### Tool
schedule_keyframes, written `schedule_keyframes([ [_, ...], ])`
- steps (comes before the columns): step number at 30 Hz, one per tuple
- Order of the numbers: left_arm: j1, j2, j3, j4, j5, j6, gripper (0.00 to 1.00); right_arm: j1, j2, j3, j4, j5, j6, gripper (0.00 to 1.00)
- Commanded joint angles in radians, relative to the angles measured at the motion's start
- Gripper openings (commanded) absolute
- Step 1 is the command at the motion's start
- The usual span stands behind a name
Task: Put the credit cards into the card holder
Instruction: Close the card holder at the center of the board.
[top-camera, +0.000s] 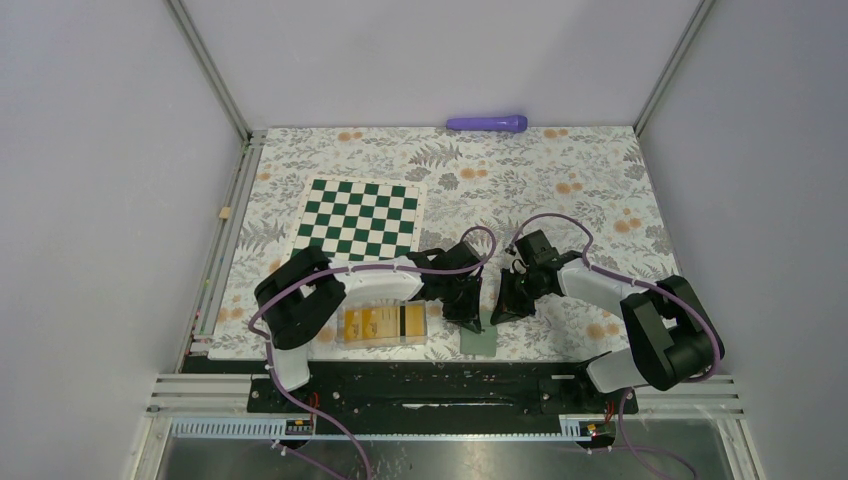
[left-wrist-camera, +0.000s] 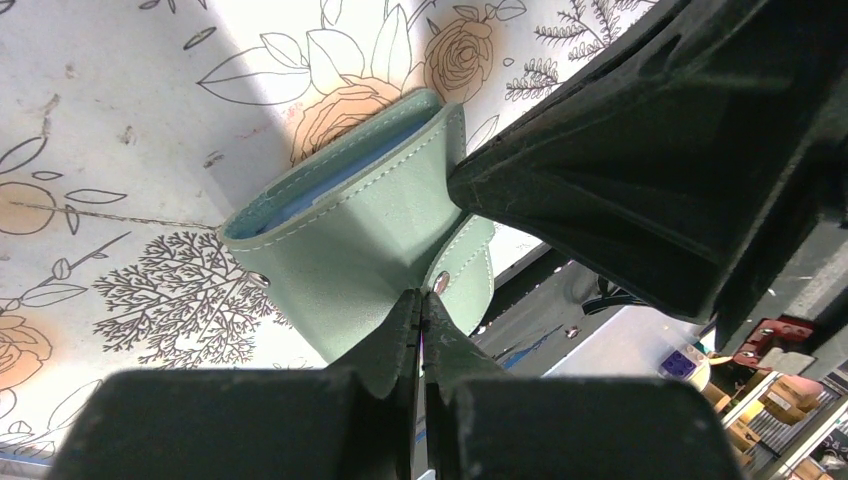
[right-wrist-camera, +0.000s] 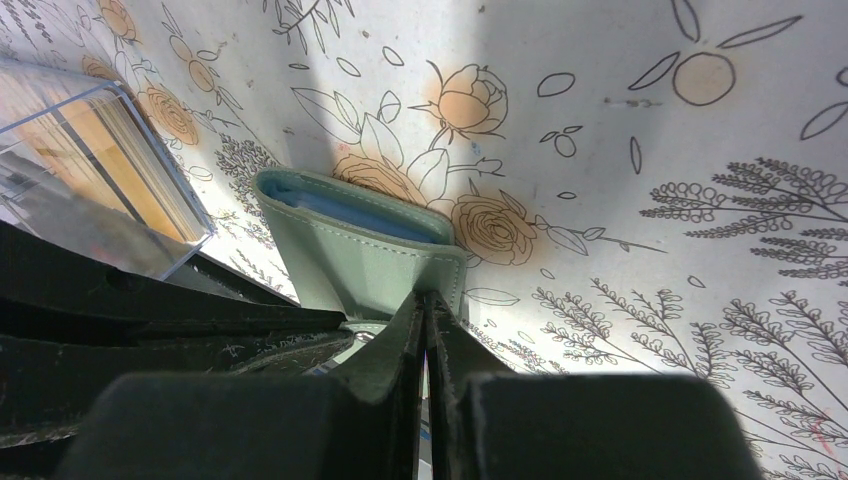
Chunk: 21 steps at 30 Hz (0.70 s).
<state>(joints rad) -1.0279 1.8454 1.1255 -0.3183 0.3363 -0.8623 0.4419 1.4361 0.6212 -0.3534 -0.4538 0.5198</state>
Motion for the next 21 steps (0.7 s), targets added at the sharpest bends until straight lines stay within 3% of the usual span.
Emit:
schedule_keyframes([
  [1,-0.008,-0.038,0.004,0.031,0.008,0.005,0.0,0.001,0.021,0.002,-0.009,0.053,-0.021,0.06],
  [21,-0.007,0.004,0.005,0.134,0.079,-0.022,0.0,0.008,0.018,0.001,0.012,0.015,-0.022,0.07],
])
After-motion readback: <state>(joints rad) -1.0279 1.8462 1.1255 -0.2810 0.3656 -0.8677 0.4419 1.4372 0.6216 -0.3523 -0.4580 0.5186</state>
